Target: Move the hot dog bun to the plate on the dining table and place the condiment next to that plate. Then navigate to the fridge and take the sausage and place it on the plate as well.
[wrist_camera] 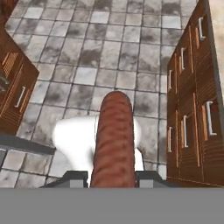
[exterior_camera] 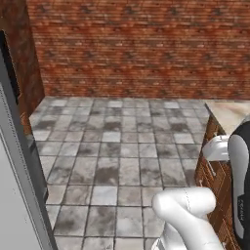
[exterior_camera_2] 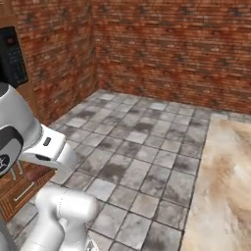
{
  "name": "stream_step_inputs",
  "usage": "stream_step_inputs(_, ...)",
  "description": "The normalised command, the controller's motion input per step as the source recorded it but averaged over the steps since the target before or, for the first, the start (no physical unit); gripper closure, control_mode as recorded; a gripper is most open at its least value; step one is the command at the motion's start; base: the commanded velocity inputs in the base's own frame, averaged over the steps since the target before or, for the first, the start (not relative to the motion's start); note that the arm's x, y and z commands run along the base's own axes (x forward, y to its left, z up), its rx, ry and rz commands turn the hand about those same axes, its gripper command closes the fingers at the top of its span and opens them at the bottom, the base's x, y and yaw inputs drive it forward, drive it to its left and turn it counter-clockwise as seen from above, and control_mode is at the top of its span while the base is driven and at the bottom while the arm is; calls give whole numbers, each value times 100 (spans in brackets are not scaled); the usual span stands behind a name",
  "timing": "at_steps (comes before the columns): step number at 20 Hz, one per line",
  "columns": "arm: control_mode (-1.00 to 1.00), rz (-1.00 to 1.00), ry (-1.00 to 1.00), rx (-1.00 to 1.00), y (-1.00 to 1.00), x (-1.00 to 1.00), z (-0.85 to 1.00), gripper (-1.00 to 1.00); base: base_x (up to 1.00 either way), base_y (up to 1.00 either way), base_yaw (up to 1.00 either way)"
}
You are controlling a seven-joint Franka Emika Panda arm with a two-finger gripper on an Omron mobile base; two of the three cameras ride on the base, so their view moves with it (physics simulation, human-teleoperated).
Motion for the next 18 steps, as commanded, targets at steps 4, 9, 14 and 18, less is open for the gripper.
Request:
stream_step_inputs(4,100,0,0,0,0,0,0,100,100,7,-41)
stream_step_inputs(9,100,0,0,0,0,0,0,100,100,32,-30)
stream_step_inputs(14,100,0,0,0,0,0,0,100,100,39,-28)
stream_step_inputs(18,100,0,0,0,0,0,0,100,100,37,-29)
